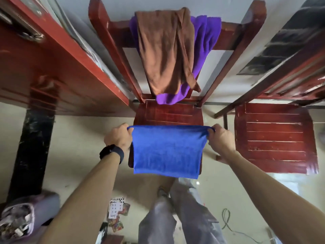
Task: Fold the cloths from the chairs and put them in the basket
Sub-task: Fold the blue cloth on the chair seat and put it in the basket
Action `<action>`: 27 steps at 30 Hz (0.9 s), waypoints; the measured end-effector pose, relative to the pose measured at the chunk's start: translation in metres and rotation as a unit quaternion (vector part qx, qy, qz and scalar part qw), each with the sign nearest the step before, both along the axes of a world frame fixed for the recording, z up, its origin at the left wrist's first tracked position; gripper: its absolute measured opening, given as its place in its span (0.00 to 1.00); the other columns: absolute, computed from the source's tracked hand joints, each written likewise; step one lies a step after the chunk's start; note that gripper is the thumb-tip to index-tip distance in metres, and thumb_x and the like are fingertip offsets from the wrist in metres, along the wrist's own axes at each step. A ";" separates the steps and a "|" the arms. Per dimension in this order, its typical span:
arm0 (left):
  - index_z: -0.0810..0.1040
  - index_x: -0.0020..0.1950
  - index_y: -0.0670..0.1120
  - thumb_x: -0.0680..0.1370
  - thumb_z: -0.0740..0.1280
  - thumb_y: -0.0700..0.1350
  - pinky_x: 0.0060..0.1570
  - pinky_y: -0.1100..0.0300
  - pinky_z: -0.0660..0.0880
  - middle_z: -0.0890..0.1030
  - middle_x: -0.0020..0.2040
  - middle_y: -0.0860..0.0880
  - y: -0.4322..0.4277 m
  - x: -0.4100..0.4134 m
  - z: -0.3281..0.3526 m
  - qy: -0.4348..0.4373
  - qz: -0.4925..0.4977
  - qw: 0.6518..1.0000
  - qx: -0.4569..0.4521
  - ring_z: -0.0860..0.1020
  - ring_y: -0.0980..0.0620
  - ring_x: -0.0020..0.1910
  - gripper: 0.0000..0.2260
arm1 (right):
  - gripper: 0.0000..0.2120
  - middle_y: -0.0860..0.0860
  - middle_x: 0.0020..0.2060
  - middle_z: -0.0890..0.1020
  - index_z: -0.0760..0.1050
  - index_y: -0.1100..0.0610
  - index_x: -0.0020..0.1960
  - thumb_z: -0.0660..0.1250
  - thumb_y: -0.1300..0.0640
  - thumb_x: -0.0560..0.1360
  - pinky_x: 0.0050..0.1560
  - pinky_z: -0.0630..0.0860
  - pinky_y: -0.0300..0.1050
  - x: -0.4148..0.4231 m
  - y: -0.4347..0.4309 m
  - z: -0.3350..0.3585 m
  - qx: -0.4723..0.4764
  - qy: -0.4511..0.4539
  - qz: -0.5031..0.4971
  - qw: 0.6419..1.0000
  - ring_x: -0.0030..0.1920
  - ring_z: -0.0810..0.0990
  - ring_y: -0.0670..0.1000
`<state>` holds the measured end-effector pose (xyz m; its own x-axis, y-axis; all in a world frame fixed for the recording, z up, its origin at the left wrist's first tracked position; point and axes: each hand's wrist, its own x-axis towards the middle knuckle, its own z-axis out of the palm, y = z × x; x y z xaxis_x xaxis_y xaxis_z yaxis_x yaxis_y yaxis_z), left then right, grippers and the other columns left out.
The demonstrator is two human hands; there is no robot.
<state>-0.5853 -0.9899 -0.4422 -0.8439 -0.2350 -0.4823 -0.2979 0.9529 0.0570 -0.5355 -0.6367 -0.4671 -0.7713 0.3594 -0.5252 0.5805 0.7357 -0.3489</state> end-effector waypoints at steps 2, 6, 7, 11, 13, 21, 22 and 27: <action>0.76 0.48 0.49 0.81 0.59 0.55 0.44 0.52 0.76 0.84 0.44 0.48 0.001 -0.020 -0.018 0.001 0.038 0.999 0.024 0.80 0.40 0.49 0.12 | 0.13 0.61 0.42 0.82 0.77 0.58 0.55 0.58 0.51 0.82 0.39 0.65 0.48 -0.020 0.000 -0.019 -0.018 0.002 -0.032 0.999 0.38 0.71 0.60; 0.76 0.43 0.49 0.77 0.61 0.55 0.44 0.53 0.78 0.85 0.37 0.54 -0.003 -0.055 -0.054 0.034 0.102 0.990 0.095 0.82 0.44 0.44 0.11 | 0.11 0.56 0.40 0.79 0.77 0.58 0.54 0.59 0.52 0.81 0.40 0.66 0.47 -0.059 -0.002 -0.053 -0.030 0.034 -0.067 0.997 0.39 0.74 0.59; 0.77 0.42 0.49 0.76 0.62 0.56 0.45 0.52 0.80 0.85 0.37 0.53 -0.003 -0.063 -0.064 0.042 0.123 0.984 0.123 0.83 0.44 0.43 0.12 | 0.10 0.55 0.40 0.81 0.76 0.57 0.54 0.59 0.53 0.81 0.40 0.69 0.47 -0.066 -0.004 -0.061 -0.043 0.046 -0.079 0.995 0.40 0.79 0.59; 0.80 0.54 0.54 0.78 0.64 0.53 0.50 0.49 0.81 0.85 0.46 0.52 0.001 -0.079 -0.105 0.061 0.177 0.955 0.232 0.84 0.44 0.42 0.09 | 0.14 0.48 0.51 0.82 0.74 0.51 0.65 0.59 0.53 0.82 0.32 0.73 0.29 -0.072 -0.013 -0.092 -0.094 0.079 -0.149 0.981 0.35 0.83 0.46; 0.70 0.73 0.57 0.79 0.66 0.50 0.52 0.53 0.80 0.81 0.54 0.52 0.004 -0.073 -0.121 0.032 0.198 0.935 0.292 0.84 0.45 0.43 0.22 | 0.26 0.45 0.56 0.77 0.61 0.47 0.78 0.61 0.50 0.81 0.39 0.80 0.40 -0.060 -0.020 -0.102 -0.125 0.033 -0.169 0.977 0.40 0.84 0.49; 0.70 0.66 0.45 0.76 0.69 0.48 0.52 0.52 0.75 0.77 0.62 0.44 -0.011 0.035 -0.156 -0.114 0.185 0.964 0.155 0.78 0.41 0.57 0.20 | 0.25 0.59 0.62 0.76 0.67 0.59 0.70 0.67 0.51 0.77 0.53 0.70 0.50 0.067 -0.054 -0.142 -0.041 -0.170 -0.177 0.968 0.56 0.75 0.60; 0.70 0.64 0.43 0.76 0.68 0.48 0.52 0.50 0.75 0.76 0.62 0.42 -0.012 0.049 -0.159 -0.126 0.197 0.963 0.136 0.78 0.38 0.56 0.19 | 0.23 0.59 0.61 0.75 0.68 0.60 0.67 0.67 0.50 0.77 0.51 0.69 0.49 0.082 -0.057 -0.147 -0.039 -0.191 -0.182 0.964 0.54 0.74 0.59; 0.72 0.60 0.40 0.78 0.66 0.52 0.53 0.48 0.76 0.79 0.59 0.39 -0.017 0.098 -0.183 -0.178 0.230 0.951 0.102 0.78 0.36 0.57 0.18 | 0.17 0.61 0.58 0.78 0.71 0.62 0.61 0.65 0.50 0.79 0.55 0.71 0.52 0.118 -0.062 -0.171 -0.025 -0.192 -0.212 0.958 0.58 0.76 0.63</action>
